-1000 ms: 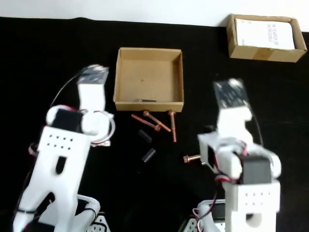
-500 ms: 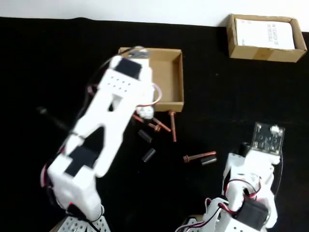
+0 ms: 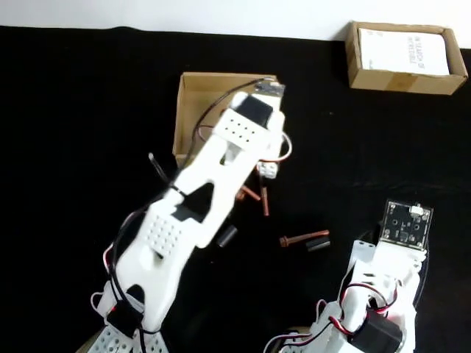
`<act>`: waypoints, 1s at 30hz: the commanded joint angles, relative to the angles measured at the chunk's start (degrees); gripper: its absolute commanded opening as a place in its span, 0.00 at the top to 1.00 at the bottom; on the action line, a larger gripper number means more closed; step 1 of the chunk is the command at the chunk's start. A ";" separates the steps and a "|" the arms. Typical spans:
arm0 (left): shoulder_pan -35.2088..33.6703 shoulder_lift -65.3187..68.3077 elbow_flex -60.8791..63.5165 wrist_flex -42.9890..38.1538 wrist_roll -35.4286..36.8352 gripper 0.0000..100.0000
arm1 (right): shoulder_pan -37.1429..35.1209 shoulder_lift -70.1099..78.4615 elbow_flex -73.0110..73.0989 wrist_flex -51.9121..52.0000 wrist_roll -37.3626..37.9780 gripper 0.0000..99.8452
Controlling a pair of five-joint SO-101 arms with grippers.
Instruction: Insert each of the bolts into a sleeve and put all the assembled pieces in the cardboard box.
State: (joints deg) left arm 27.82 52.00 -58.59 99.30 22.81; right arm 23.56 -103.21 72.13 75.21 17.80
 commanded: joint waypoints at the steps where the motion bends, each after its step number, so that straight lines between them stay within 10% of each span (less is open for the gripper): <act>1: 0.84 2.68 -7.78 0.00 0.53 0.87 | 0.31 -0.48 -0.22 -1.19 0.70 0.99; 30: -2.24 15.60 -24.31 -4.92 0.09 0.99 | 0.04 -0.92 -1.45 -2.24 0.44 0.99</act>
State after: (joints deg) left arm 26.86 70.64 -77.41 94.37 23.08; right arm 23.56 -103.56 72.13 75.12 18.15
